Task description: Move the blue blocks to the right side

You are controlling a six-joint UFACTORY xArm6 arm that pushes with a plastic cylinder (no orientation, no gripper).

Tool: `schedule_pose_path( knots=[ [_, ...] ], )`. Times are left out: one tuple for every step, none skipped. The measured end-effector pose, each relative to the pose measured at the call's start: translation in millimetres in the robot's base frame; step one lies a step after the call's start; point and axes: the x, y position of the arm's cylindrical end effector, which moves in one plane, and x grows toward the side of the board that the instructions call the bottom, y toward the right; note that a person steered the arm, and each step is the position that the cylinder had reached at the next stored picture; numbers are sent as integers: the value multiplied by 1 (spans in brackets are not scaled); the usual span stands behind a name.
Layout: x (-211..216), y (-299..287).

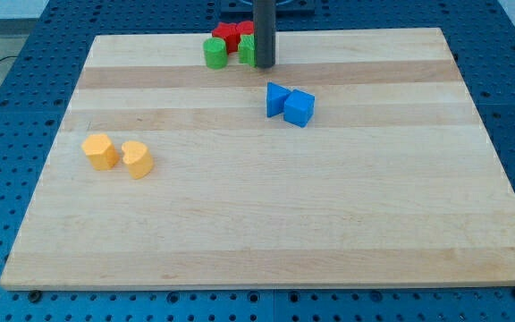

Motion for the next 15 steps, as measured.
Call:
schedule_pose_path(
  knots=[
    [21,19],
    [24,23],
    [28,55],
    [50,70],
    [60,38],
    [60,14],
    [63,-10],
    [63,-21],
    [63,-35],
    [62,-41],
    [58,-69],
    [65,-84],
    [84,-52],
    [95,12],
    [105,75]
  ],
)
